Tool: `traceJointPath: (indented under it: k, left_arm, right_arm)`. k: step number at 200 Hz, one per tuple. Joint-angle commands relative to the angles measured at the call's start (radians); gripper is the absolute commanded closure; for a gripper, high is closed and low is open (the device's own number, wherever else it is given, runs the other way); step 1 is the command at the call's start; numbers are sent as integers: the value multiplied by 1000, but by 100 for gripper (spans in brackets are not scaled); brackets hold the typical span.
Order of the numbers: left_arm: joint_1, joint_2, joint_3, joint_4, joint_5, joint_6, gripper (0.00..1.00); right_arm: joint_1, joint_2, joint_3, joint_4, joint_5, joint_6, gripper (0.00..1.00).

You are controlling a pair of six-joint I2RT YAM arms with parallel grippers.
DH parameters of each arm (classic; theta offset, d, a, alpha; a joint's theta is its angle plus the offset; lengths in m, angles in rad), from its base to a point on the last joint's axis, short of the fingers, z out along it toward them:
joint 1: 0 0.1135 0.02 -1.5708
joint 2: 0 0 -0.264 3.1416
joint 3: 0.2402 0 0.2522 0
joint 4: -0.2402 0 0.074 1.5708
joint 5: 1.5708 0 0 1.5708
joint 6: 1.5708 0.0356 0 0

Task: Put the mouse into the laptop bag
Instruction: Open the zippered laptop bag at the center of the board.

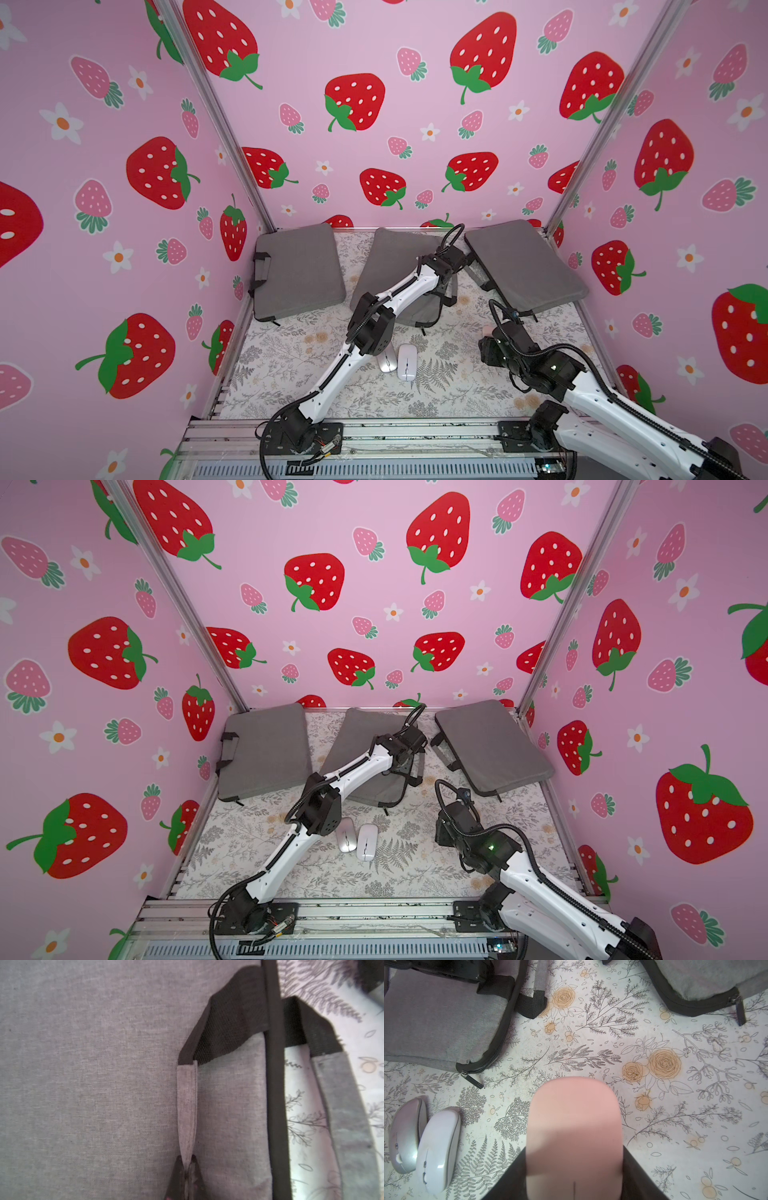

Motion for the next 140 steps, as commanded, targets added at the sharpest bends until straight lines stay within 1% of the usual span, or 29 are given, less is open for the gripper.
traceJointPath:
  k: [1,17,42,65,75,108,130,133,140]
  left_arm:
    - [7,-34,-1,-83,41,8,100]
    - [0,-86,39,-111,63,4,100]
    - [-34,-233,25,-105,60,2,100]
    - [-68,-353,43,-109,52,-7,100]
    - [-82,-392,60,-127,37,-7,100]
    - [-104,-502,49,-134,-8,-1,100]
    - [-104,-507,49,-134,0,2,100]
    - [-104,-505,51,-134,2,2,100]
    - [-105,-499,53,-135,7,1,100]
  right_arm:
    - [-11,-15,-17,17,-22,12,46]
    - [-19,-15,-25,47,-38,13,46]
    - [-47,2,-21,108,-56,7,46]
    - [-95,72,-4,209,-98,-9,46]
    - [-127,118,12,265,-140,-22,46]
    - [-242,385,131,414,-252,-46,46]
    - [-309,566,257,455,-316,-41,47]
    - [-319,587,271,457,-332,-36,51]
    - [-336,627,300,473,-361,-25,52]
